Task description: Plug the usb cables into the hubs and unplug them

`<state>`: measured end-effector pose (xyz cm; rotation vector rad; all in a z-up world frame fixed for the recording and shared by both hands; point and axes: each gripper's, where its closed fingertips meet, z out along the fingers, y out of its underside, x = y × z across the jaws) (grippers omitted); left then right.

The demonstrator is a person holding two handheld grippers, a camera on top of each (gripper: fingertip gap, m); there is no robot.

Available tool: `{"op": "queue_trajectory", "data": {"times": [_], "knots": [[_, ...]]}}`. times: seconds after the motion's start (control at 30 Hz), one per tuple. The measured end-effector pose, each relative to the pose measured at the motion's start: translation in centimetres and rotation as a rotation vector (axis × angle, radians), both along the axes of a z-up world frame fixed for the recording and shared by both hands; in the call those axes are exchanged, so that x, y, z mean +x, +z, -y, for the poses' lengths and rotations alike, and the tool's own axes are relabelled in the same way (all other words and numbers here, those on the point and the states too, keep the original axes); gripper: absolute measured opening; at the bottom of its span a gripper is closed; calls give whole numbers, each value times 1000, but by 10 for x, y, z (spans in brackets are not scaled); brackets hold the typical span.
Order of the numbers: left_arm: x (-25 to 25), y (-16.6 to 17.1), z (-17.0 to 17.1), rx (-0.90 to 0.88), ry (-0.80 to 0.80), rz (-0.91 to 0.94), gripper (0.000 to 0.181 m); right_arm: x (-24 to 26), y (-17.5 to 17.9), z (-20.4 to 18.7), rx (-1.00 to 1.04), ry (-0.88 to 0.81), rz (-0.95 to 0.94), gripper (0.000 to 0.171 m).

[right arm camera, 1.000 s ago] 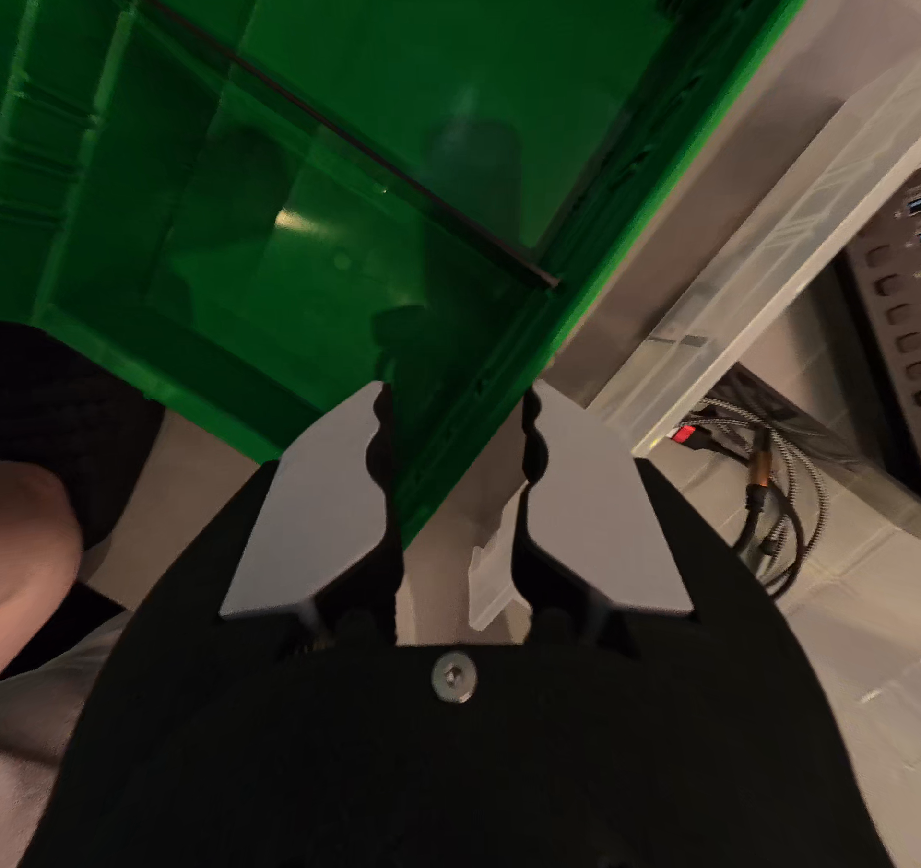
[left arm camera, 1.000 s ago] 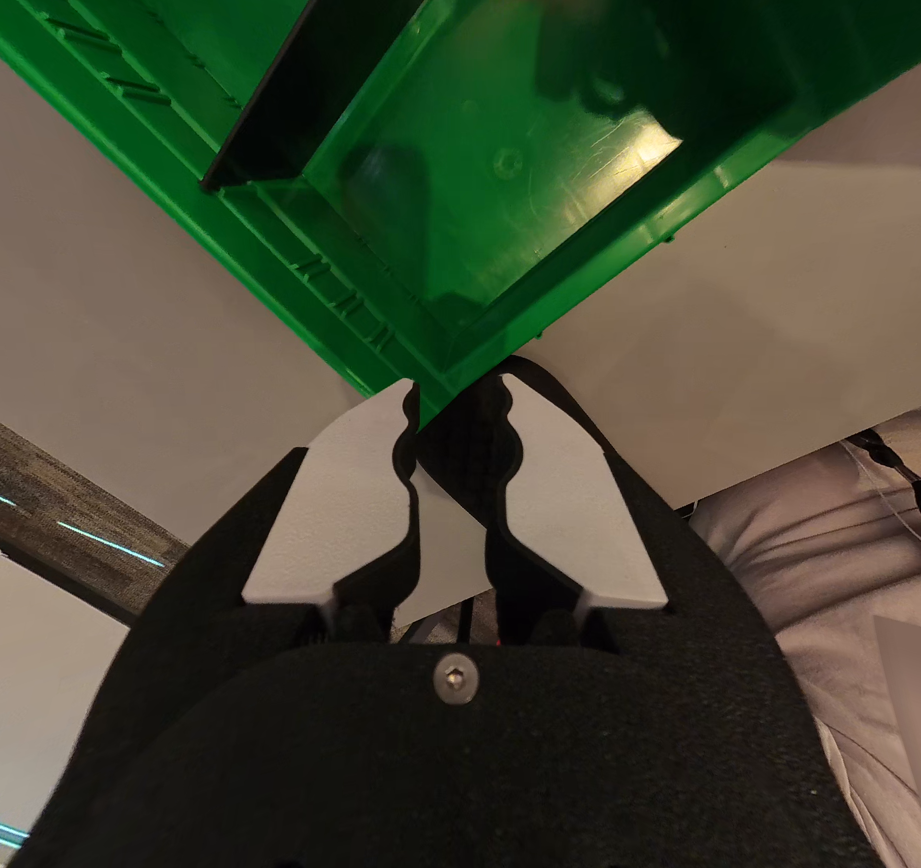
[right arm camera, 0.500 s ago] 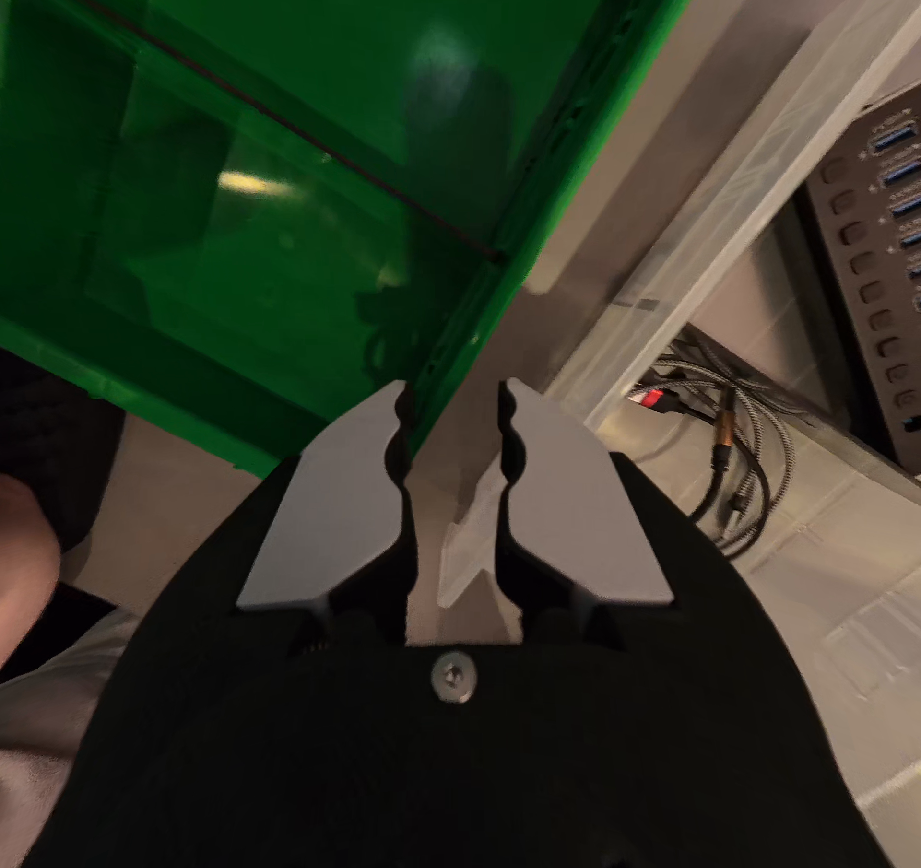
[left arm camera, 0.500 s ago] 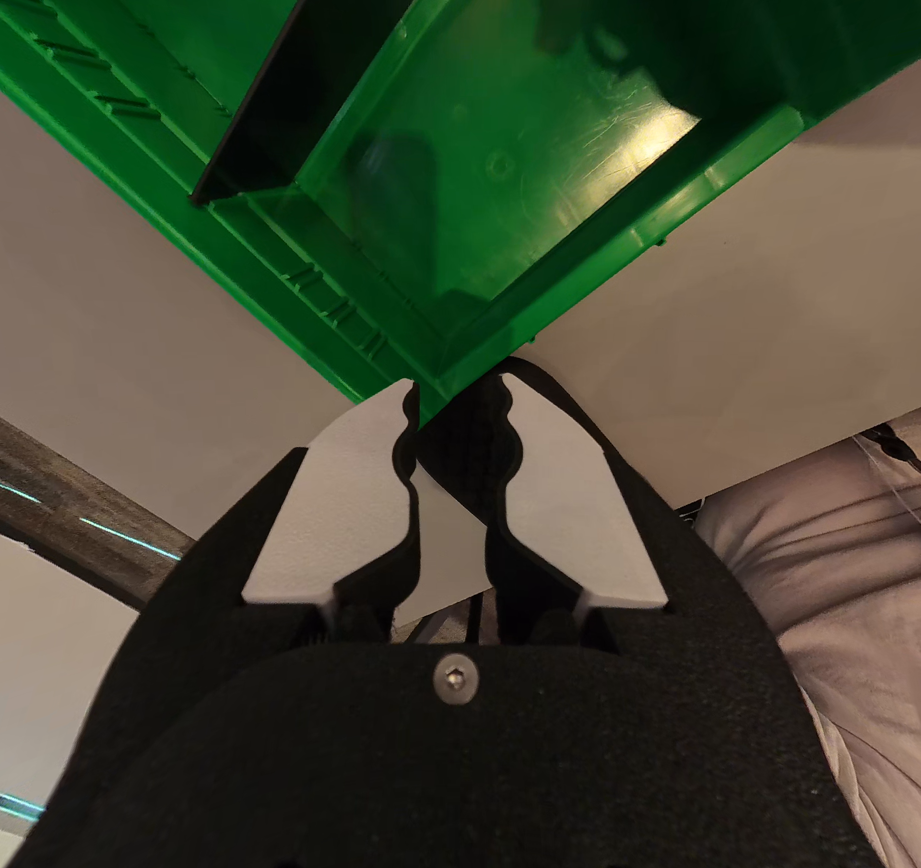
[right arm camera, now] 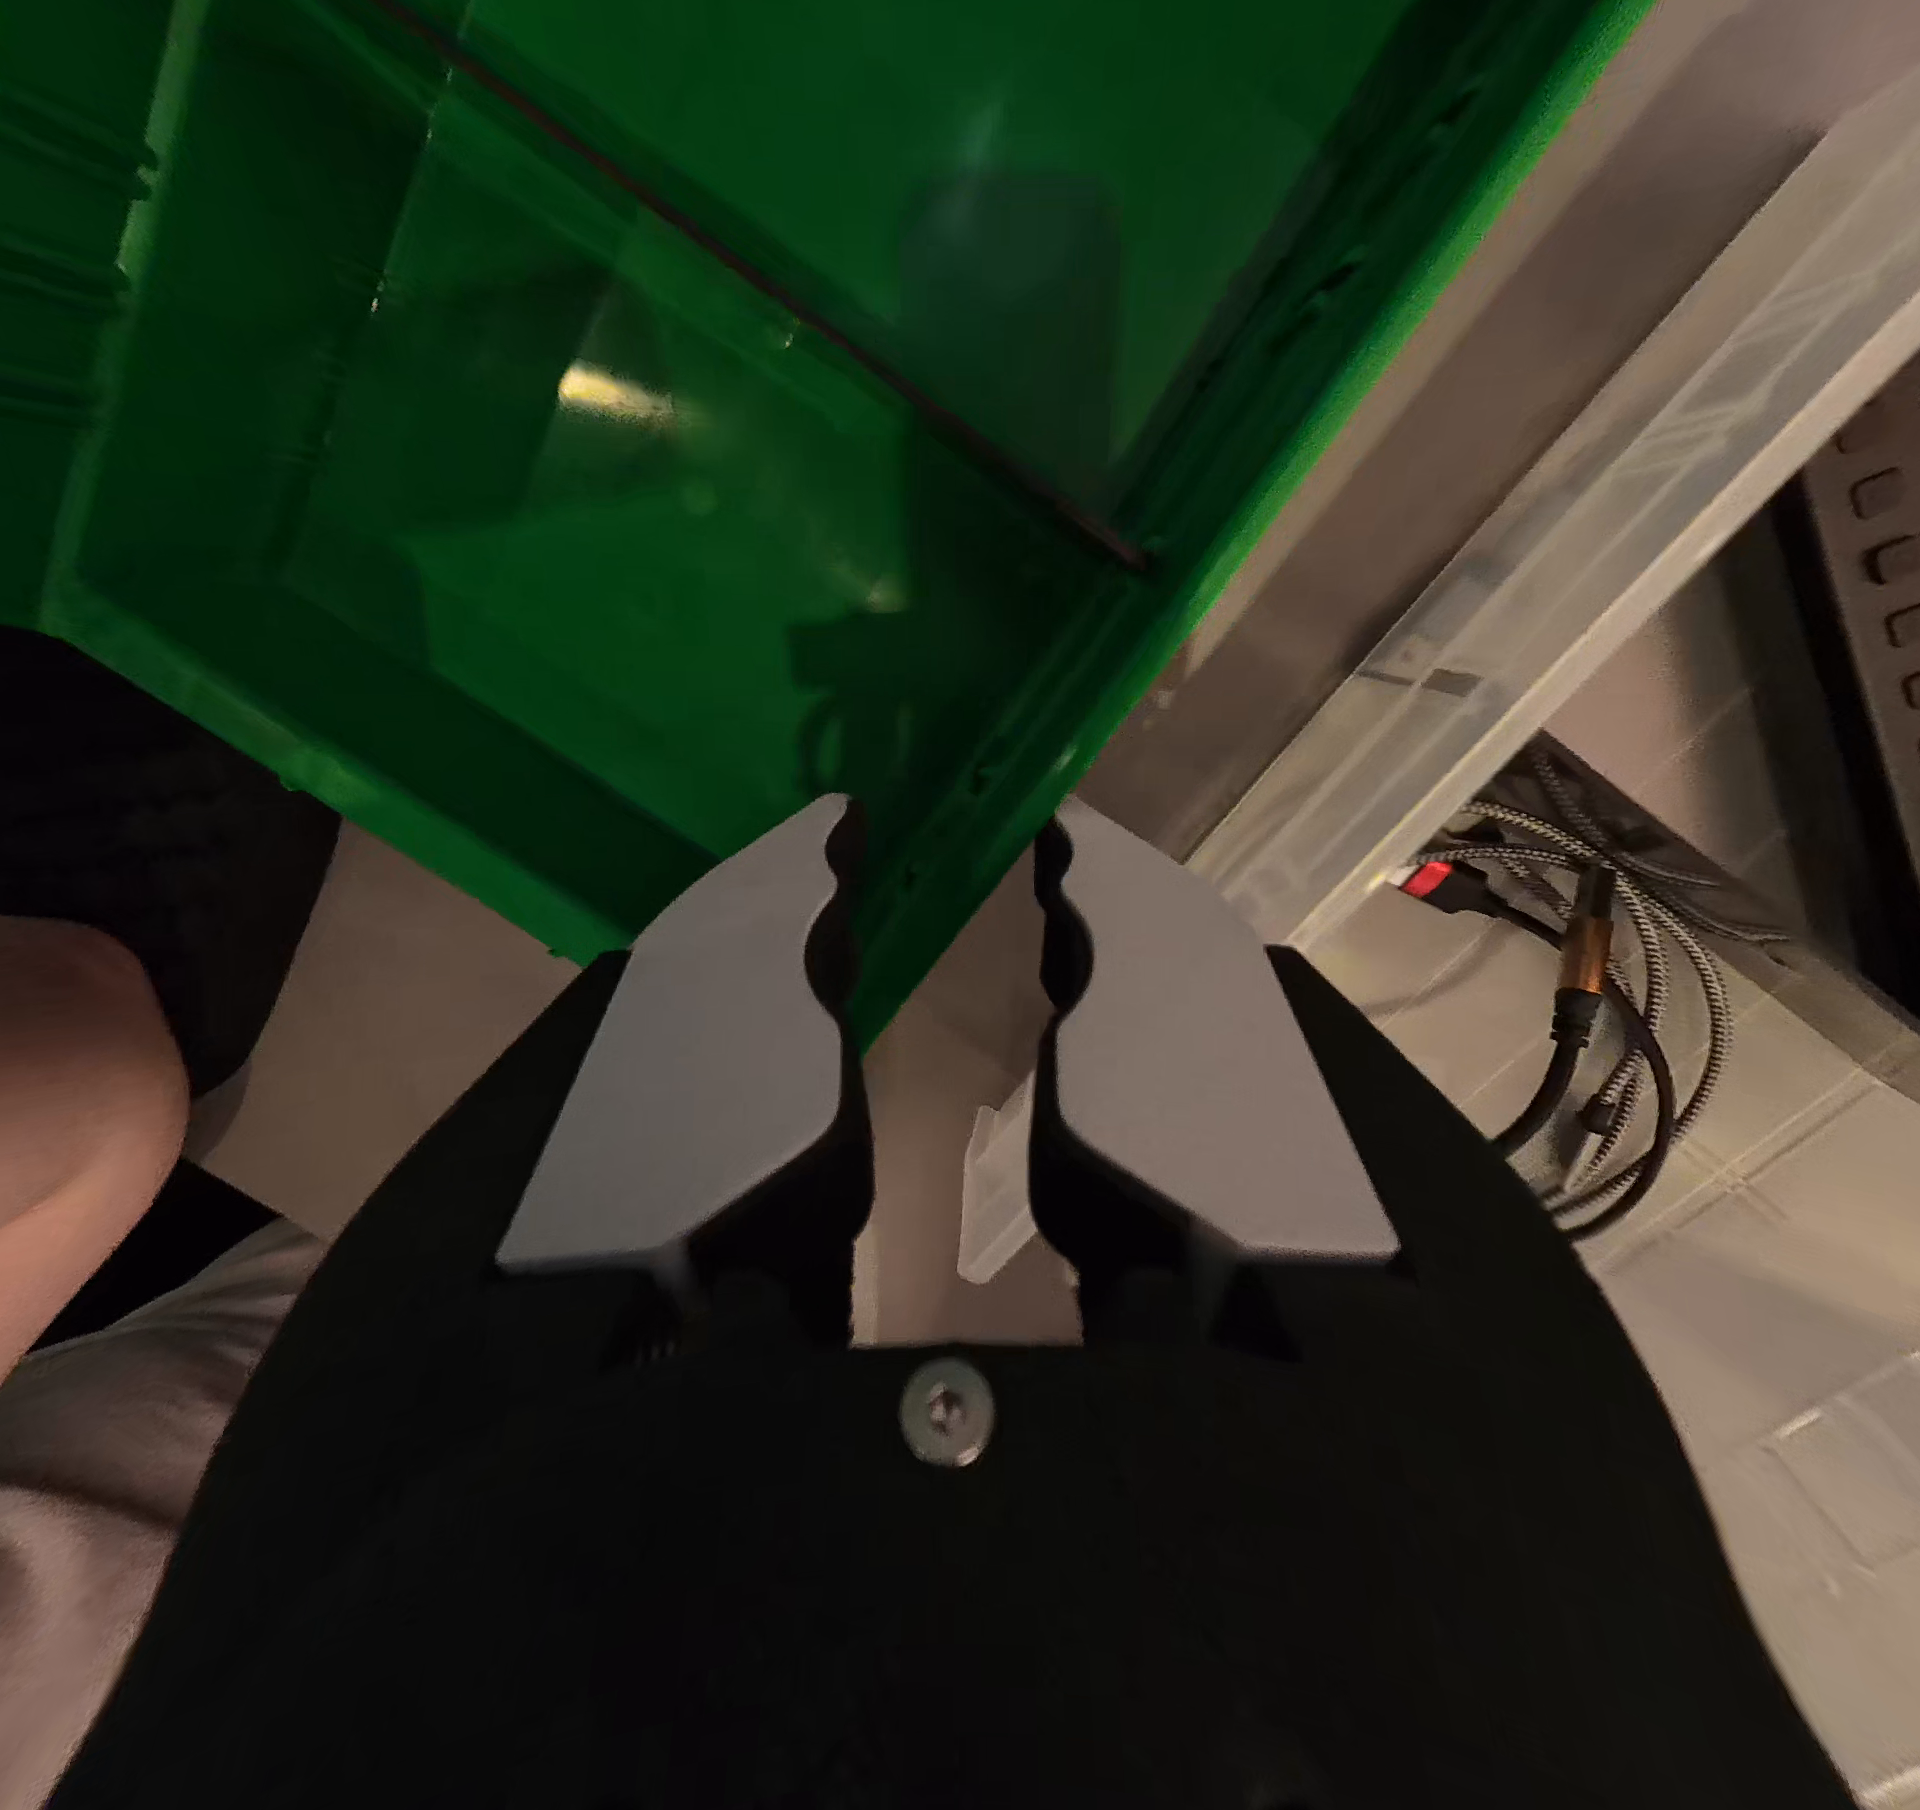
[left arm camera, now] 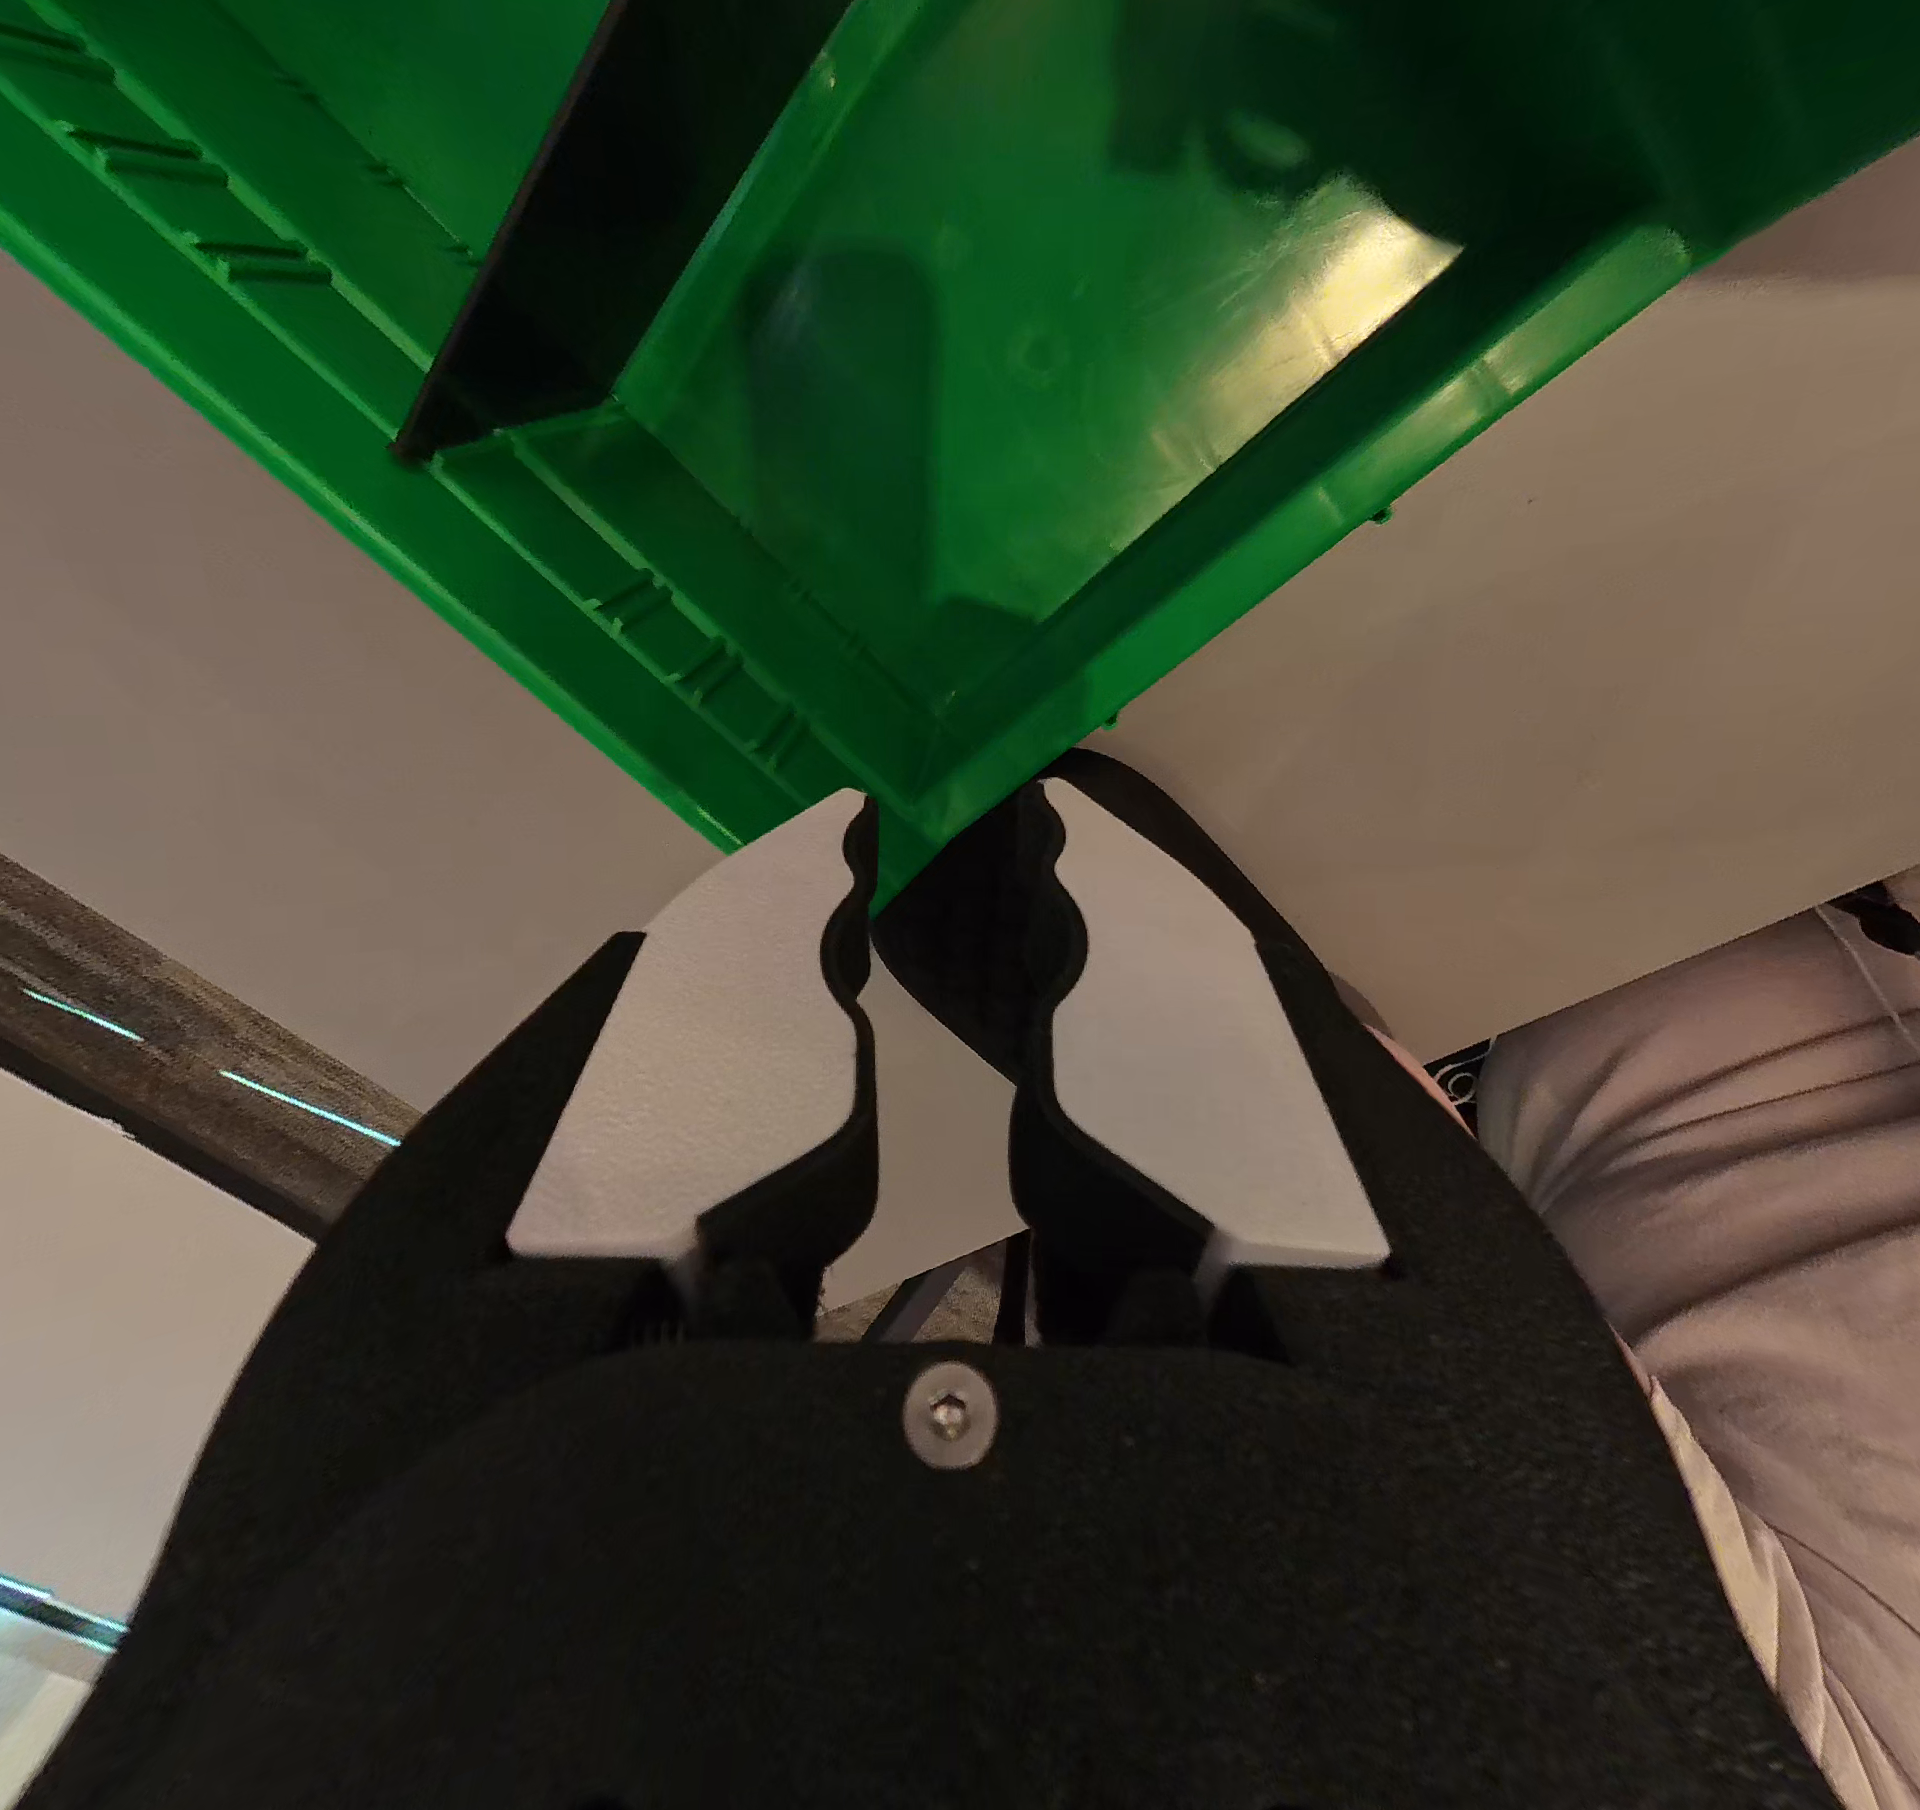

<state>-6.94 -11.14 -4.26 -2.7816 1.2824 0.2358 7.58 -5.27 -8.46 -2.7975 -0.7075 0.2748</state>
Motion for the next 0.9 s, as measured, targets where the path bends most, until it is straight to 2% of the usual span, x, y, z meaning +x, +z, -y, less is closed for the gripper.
{"op": "queue_trajectory", "data": {"times": [0.3, 0.7, 0.9], "knots": [[3, -2, -1, -9, -9, -14, 25, -2, 8, 10, -140, -14, -211, 31], [-1, -1, -4, -2, 5, -4, 25, -1, -3, 13, -26, 54, 56, 40], [0, 2, -6, 16, -13, 20, 25, -3, -3, 15, -43, 20, 44, 41]]}}
